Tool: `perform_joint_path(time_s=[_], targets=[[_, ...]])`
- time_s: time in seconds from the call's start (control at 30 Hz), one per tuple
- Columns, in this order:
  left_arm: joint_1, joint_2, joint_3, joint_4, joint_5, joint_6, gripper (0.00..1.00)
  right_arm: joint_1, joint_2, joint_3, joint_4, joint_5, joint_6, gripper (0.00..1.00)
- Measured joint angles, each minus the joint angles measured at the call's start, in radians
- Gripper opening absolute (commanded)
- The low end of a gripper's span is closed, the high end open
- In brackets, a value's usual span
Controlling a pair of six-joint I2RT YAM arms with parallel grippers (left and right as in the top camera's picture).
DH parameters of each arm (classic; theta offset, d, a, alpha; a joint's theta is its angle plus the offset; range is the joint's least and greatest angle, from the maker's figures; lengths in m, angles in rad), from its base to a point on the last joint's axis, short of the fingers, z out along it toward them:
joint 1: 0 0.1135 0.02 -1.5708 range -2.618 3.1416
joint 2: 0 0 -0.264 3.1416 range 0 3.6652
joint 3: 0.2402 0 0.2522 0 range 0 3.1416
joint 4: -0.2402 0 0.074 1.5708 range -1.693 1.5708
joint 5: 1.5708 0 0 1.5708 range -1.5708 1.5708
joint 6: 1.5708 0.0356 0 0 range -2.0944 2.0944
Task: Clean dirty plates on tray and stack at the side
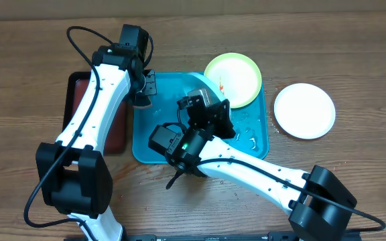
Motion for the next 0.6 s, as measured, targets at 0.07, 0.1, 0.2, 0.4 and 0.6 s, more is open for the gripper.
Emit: perform_joint_path(time_s=[0.07,0.1,0.2,0.4,0.6], targets=[[0.000,0.000,0.000,0.000,0.000,0.000,0.04,-0.008,0.000,0.000,0.002,-0.092,0.018,0.04],[0.000,0.000,0.000,0.000,0.000,0.000,0.04,-0.015,0.000,0.000,0.002,-0.138,0.027,0.04],[0.000,0.000,0.000,-0.002,0.000,0.000,0.04,-0.061,0.000,0.000,0.019,-0.315,0.047,0.04],[0.000,0.000,0.000,-0.004,0.002,0.000,0.04,-0.194,-0.002,0.000,0.124,-0.636,-0.018,0.04],[0.000,0.000,0.000,-0.004,0.003,0.000,0.04,-0.379,-0.066,0.000,0.205,-0.966,-0.133,0.04]])
